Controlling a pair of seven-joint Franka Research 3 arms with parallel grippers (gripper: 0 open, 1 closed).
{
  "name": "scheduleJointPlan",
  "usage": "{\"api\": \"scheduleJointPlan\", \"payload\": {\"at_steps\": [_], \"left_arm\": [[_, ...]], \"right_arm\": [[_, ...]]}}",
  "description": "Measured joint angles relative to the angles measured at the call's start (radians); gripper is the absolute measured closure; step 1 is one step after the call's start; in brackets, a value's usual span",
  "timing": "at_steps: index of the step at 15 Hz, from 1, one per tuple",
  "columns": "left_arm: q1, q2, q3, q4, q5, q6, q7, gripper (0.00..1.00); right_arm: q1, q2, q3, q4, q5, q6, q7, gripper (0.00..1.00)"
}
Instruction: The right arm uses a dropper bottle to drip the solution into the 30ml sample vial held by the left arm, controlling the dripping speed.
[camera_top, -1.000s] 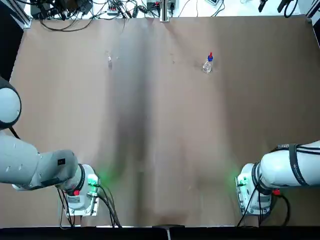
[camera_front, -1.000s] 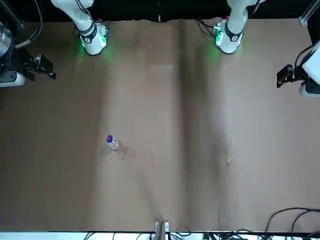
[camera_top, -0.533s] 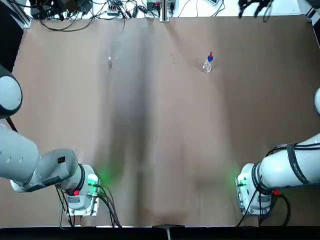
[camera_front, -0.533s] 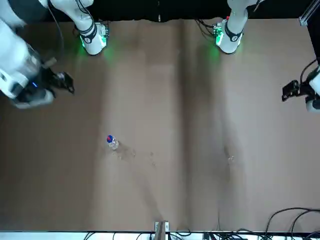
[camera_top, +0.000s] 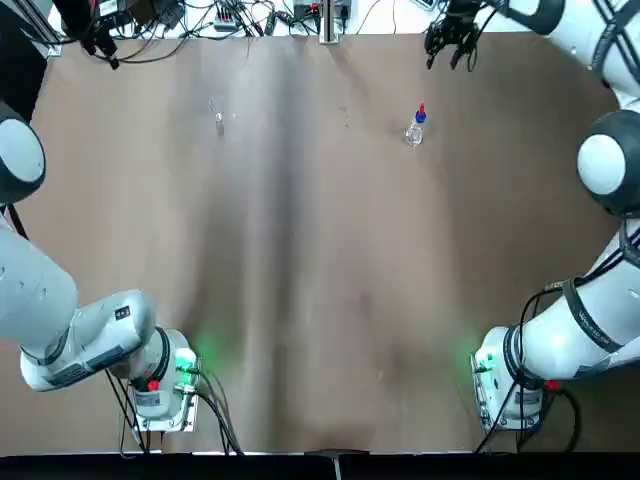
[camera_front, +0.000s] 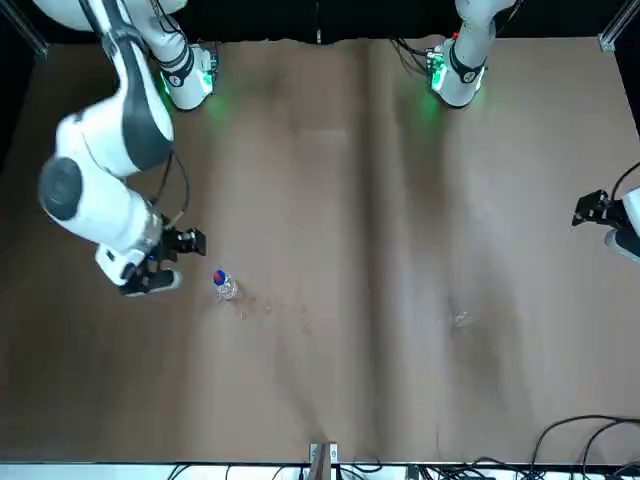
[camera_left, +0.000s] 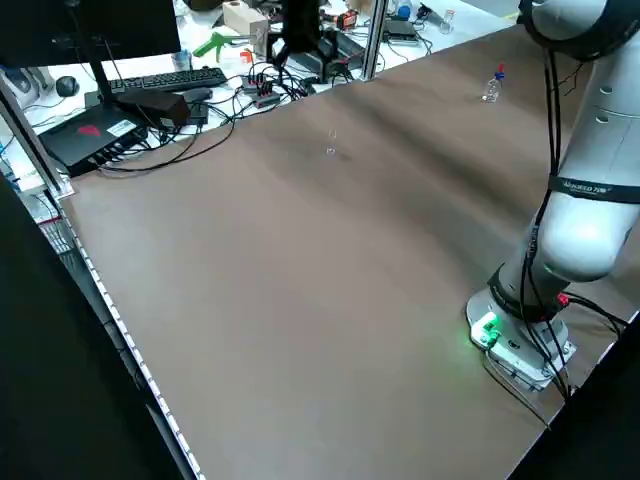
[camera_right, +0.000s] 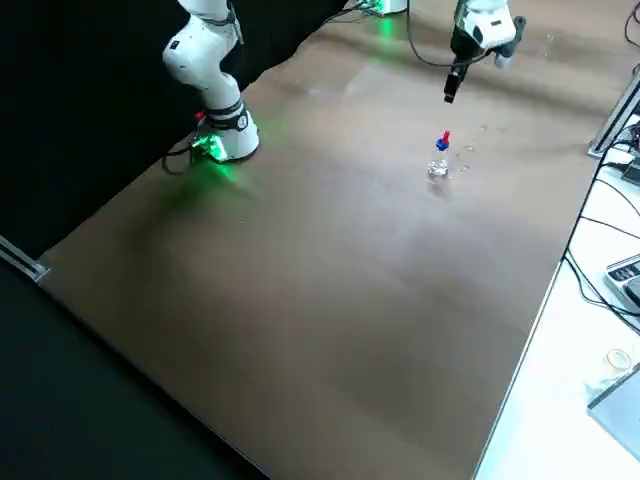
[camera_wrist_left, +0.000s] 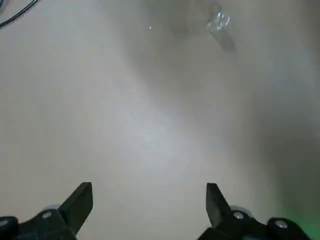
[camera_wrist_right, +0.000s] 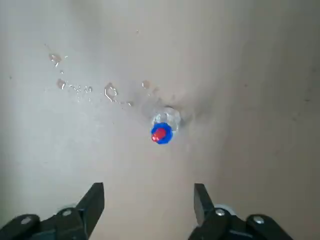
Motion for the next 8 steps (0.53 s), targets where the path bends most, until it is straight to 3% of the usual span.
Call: {"api": "scheduleJointPlan", "payload": {"at_steps": [3,8], "left_arm": [[0.053,0.051,0.000,0.000,-0.013,0.044,0.105,0.00],[0.064,0.108,-0.003,0.003,-0.013,0.133,0.236,0.00]], "right_arm": [[0.026,0.065,-0.001,-0.002,-0.001,0.072,0.006,0.20],[0.035,0.133,-0.007,-0.023,-0.007,0.118,0.008,0.33]]}}
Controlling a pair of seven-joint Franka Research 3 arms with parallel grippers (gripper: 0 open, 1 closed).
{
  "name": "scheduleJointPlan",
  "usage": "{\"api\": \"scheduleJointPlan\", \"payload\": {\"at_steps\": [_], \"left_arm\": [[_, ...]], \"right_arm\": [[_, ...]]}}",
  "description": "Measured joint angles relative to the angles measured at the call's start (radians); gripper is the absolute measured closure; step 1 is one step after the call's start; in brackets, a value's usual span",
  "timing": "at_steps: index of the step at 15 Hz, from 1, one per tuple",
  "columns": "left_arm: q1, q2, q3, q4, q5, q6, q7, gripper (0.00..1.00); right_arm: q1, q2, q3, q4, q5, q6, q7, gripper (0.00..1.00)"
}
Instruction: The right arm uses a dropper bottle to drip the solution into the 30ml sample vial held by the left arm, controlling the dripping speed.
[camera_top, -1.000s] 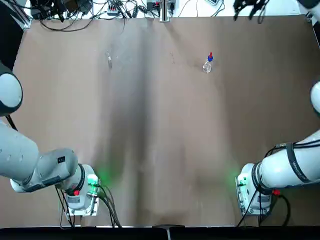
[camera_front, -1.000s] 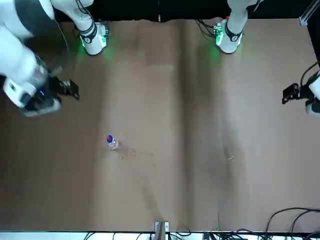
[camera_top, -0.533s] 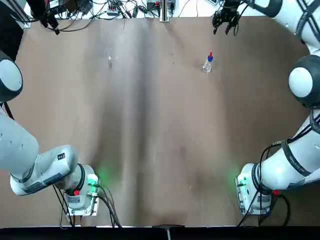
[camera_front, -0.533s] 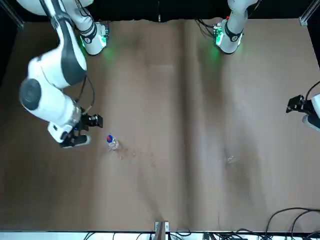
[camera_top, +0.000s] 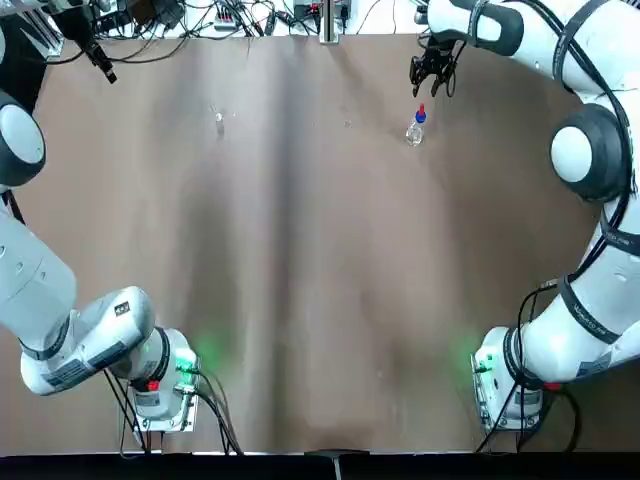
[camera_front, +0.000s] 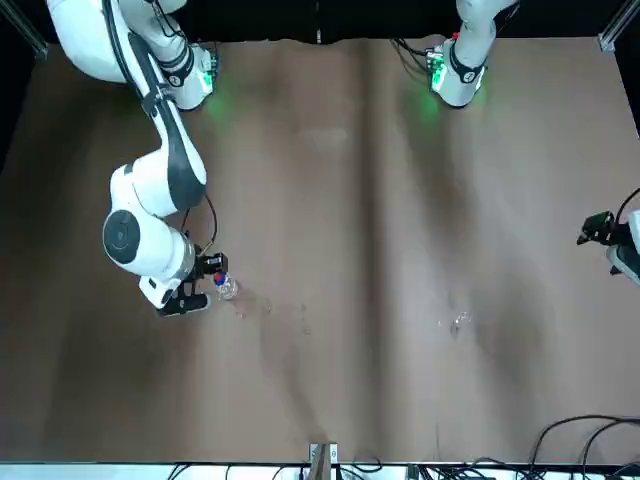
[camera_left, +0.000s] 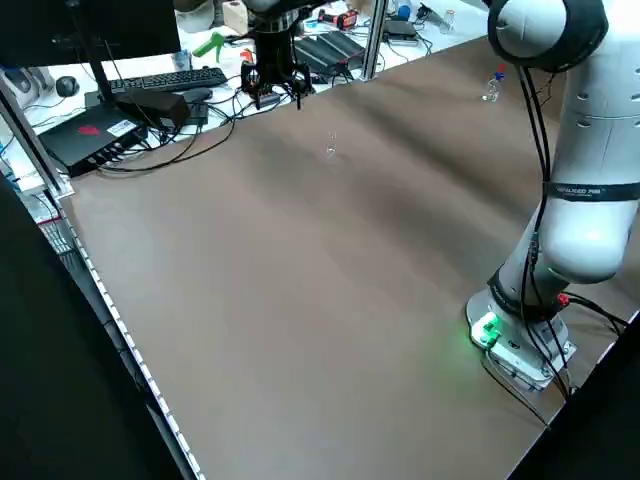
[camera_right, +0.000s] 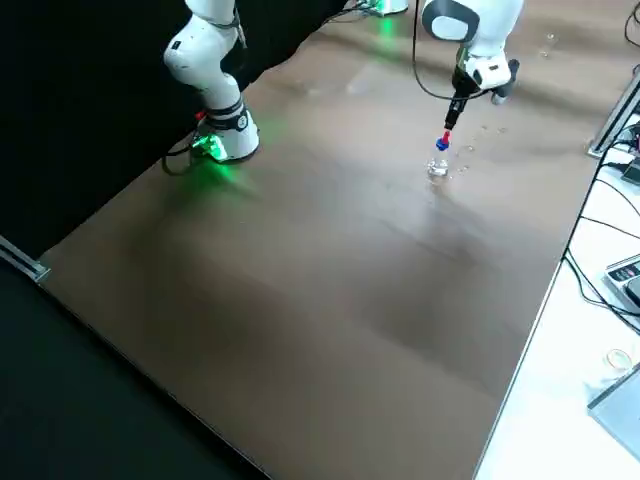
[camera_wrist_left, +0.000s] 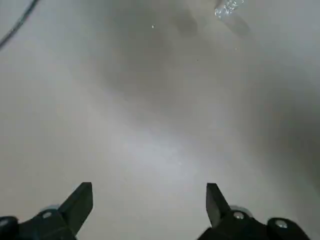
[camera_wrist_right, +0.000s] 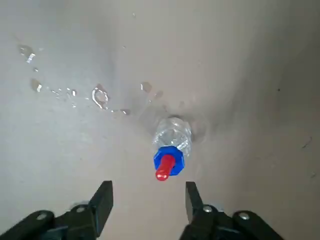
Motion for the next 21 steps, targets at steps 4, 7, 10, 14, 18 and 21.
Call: {"api": "scheduleJointPlan", "payload": {"at_steps": [4,7,10,14,18,21], "left_arm": [[0.064,0.069,0.000,0.001,-0.120,0.105,0.239,0.00],[0.119,0.142,0.000,0.004,-0.299,0.168,0.492,0.00],[0.122,0.225,-0.004,0.007,-0.526,0.178,0.789,0.00],[0.072,0.342,-0.025,0.012,-0.641,0.269,1.003,0.00],[0.015,0.435,-0.028,0.030,-0.890,0.343,1.251,0.00],[-0.020,0.476,-0.029,0.036,-0.948,0.343,1.297,0.00]], "right_arm": [[0.000,0.011,-0.004,-0.010,-0.014,0.013,0.000,0.38],[0.001,0.025,-0.004,-0.019,-0.027,0.032,0.000,0.38],[0.003,0.044,-0.004,-0.023,-0.046,0.061,0.000,0.40],[0.003,0.048,-0.004,-0.023,-0.048,0.078,0.000,0.49],[0.003,0.057,-0.004,-0.025,-0.049,0.082,0.000,0.59],[0.004,0.062,-0.004,-0.025,-0.049,0.086,0.000,0.62]]}}
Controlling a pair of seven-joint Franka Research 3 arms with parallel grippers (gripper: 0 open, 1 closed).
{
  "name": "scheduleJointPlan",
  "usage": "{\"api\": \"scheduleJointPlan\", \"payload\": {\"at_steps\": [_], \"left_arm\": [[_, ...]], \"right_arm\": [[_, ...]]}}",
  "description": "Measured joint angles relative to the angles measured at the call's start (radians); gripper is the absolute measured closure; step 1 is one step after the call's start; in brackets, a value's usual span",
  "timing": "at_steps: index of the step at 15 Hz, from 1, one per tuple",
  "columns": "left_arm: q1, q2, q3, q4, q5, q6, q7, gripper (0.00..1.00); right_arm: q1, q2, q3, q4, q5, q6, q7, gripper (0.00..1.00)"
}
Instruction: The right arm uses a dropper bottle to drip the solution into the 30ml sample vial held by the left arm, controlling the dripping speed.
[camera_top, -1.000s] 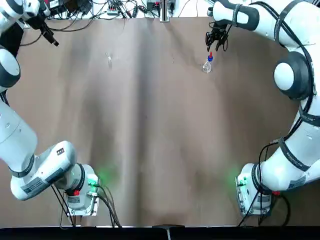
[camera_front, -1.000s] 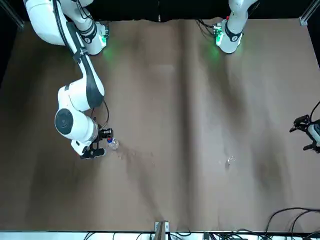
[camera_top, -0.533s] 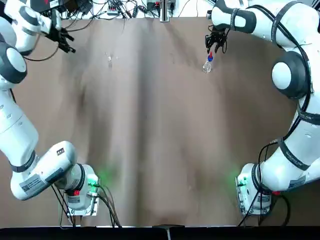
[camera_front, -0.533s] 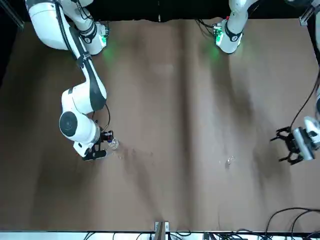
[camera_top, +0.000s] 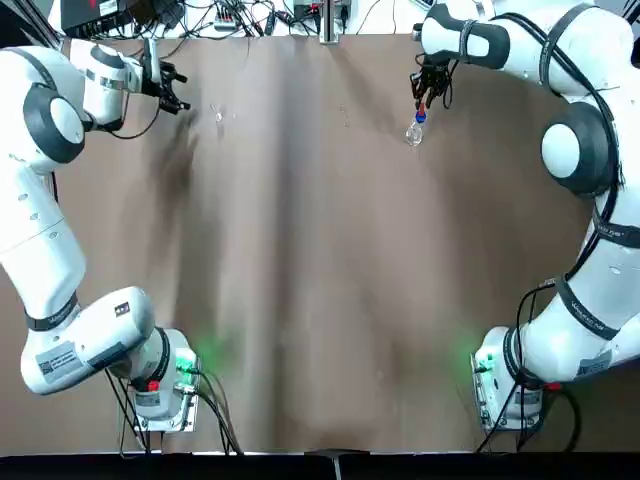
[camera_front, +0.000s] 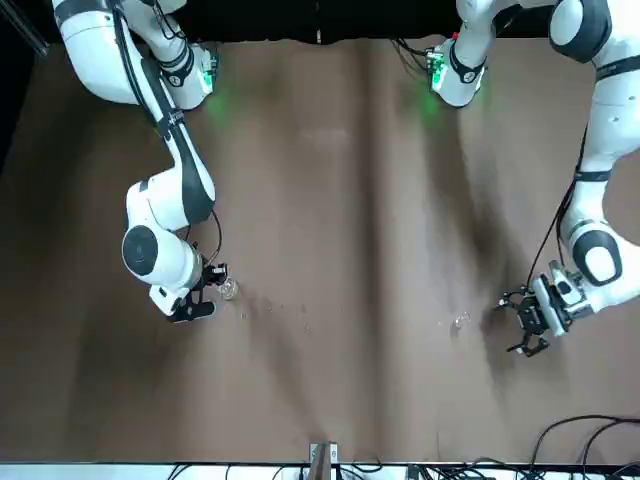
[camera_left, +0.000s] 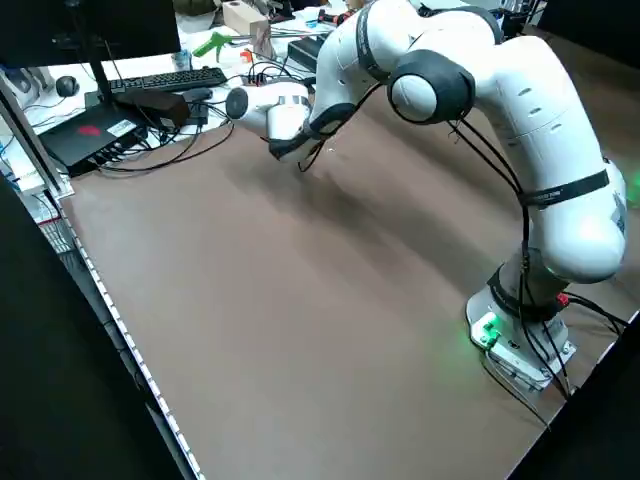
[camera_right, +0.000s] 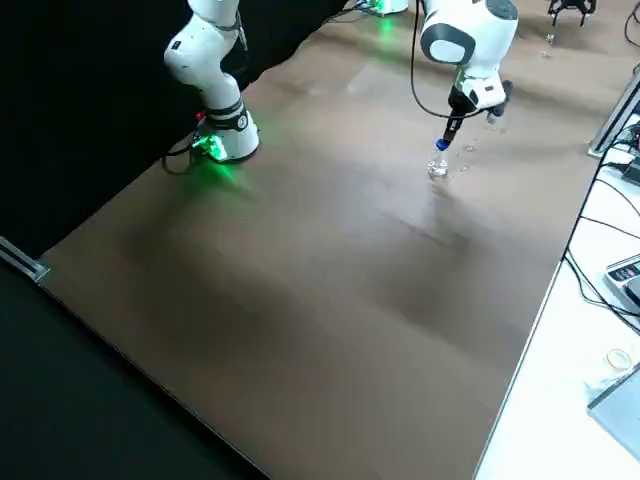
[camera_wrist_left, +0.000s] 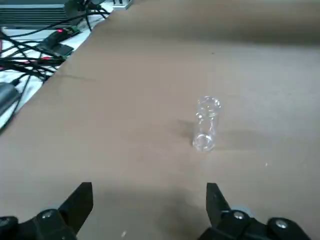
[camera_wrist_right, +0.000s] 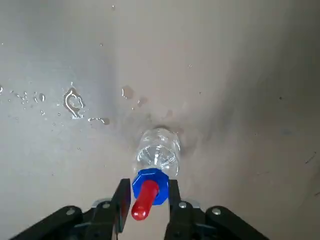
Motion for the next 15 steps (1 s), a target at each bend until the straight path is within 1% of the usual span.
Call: {"api": "scheduleJointPlan", "payload": {"at_steps": [1,3,5,6,8,15], "left_arm": [[-0.009,0.012,0.000,0.001,-0.013,0.000,0.001,0.00],[-0.020,0.033,0.000,0.005,-0.070,0.000,0.005,0.00],[-0.029,0.045,0.000,0.005,-0.123,0.000,0.013,0.00],[-0.034,0.050,-0.001,0.005,-0.134,0.000,0.013,0.00],[-0.040,0.059,-0.001,0.005,-0.149,0.000,0.013,0.00],[-0.089,0.066,-0.002,0.005,-0.151,0.000,0.013,0.00]], "right_arm": [[0.000,0.001,0.000,0.000,0.000,0.001,0.000,0.63],[0.000,0.001,0.000,0.000,0.000,0.002,0.000,0.67],[0.000,0.001,0.000,0.000,0.000,0.002,0.000,0.66],[0.000,0.001,0.000,0.000,0.000,0.001,0.000,0.66],[0.000,0.001,0.000,0.000,0.000,0.000,0.000,0.66],[0.000,0.001,0.000,0.005,0.000,-0.014,0.000,0.67]]}}
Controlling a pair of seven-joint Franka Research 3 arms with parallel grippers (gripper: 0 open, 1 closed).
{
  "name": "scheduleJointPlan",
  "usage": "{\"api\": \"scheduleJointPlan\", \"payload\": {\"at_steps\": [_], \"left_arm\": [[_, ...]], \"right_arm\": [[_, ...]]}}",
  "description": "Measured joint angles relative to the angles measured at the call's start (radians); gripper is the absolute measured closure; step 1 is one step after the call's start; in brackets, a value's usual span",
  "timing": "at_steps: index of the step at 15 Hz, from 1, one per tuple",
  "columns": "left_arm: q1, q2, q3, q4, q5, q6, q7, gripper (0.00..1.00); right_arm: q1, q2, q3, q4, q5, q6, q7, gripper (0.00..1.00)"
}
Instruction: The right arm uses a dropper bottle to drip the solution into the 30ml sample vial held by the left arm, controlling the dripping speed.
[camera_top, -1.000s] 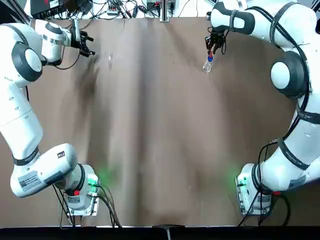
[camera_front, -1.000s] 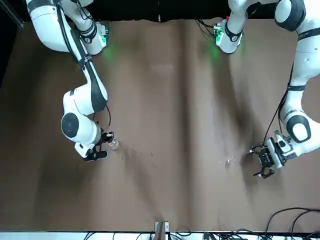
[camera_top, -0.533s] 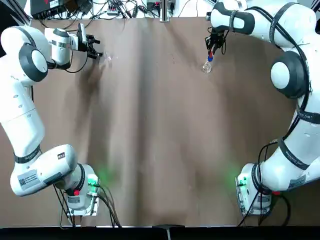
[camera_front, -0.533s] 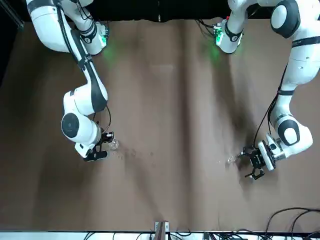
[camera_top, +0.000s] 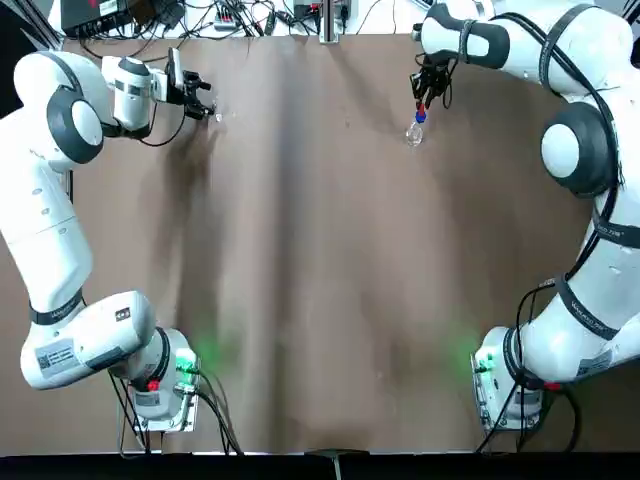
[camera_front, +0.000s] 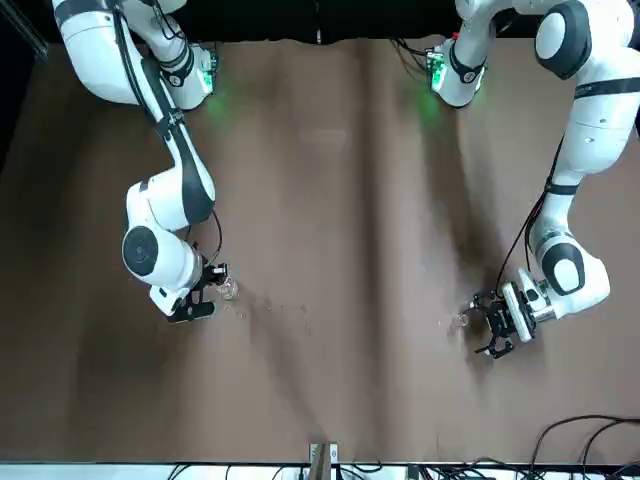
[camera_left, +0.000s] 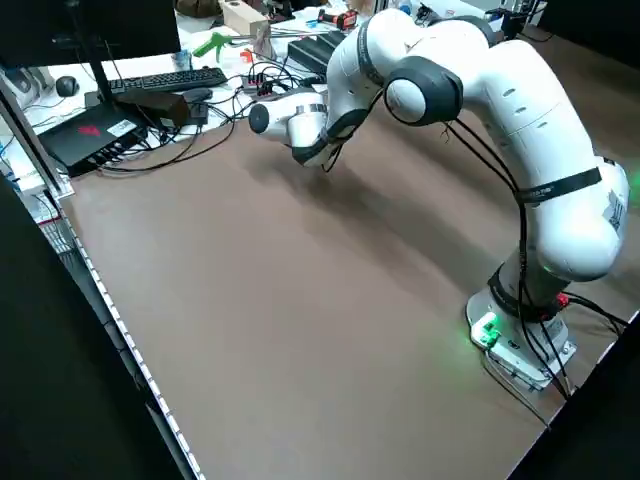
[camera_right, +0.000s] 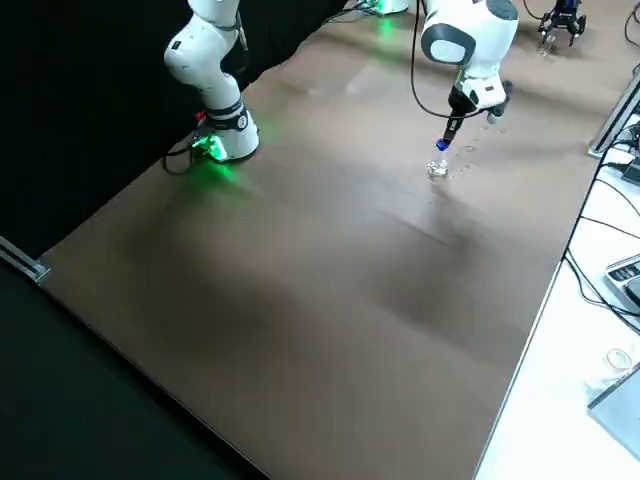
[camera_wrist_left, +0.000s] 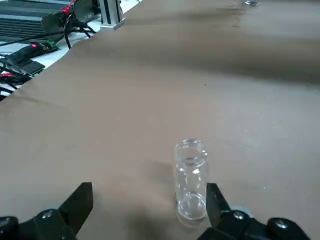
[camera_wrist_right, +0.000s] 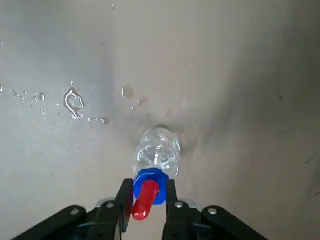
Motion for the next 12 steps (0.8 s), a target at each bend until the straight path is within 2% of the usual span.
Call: {"api": "scheduleJointPlan", "payload": {"at_steps": [7,12], "left_arm": [[-0.011,0.003,0.000,-0.003,0.000,0.000,0.000,0.00],[-0.020,0.011,0.000,-0.019,-0.009,0.000,0.000,0.00]], "right_arm": [[0.004,0.000,0.002,0.004,0.000,-0.016,0.020,0.69],[0.005,0.000,0.002,0.004,0.000,-0.016,0.022,0.76]]}}
